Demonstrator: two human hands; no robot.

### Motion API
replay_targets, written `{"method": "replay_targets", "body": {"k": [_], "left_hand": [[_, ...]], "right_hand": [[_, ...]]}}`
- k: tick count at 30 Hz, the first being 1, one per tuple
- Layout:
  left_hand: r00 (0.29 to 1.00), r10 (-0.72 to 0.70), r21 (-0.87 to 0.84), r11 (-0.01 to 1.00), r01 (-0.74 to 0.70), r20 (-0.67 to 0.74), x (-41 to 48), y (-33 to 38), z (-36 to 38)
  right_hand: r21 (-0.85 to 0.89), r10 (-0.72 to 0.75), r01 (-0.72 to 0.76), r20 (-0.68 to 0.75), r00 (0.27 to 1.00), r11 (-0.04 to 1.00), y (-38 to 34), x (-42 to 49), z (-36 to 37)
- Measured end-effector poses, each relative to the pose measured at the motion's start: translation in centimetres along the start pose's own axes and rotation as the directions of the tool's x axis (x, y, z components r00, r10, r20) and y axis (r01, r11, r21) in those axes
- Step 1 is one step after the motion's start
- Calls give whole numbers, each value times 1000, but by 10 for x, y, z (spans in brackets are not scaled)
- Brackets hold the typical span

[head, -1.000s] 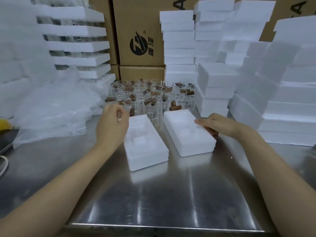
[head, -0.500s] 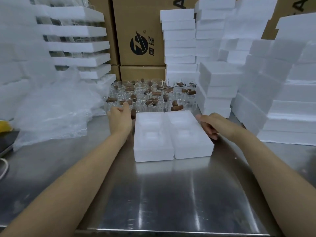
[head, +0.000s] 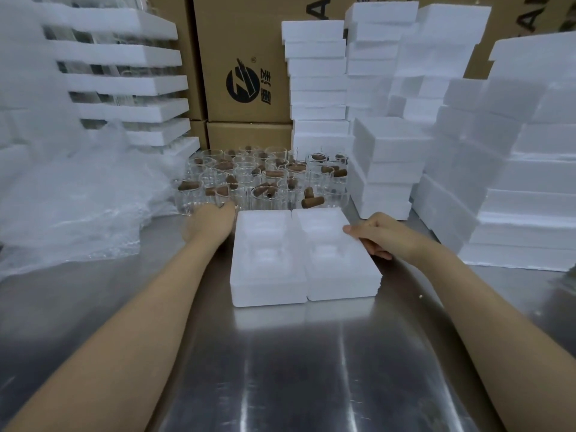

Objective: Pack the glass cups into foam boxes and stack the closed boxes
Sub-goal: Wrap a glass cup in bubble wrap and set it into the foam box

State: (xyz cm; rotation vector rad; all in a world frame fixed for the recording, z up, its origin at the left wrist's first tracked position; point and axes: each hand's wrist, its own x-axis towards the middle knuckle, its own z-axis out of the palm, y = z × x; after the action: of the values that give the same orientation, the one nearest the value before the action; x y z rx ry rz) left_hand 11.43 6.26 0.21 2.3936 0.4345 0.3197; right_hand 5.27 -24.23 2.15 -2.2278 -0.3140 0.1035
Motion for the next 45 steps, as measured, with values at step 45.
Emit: {"method": "replay_targets", "body": {"k": [45], "left_hand": [[793, 521, -793, 604, -79, 317, -115, 75, -6]], "right_hand": [[537, -66, 190, -242, 968, 822, -62, 5, 48]]}}
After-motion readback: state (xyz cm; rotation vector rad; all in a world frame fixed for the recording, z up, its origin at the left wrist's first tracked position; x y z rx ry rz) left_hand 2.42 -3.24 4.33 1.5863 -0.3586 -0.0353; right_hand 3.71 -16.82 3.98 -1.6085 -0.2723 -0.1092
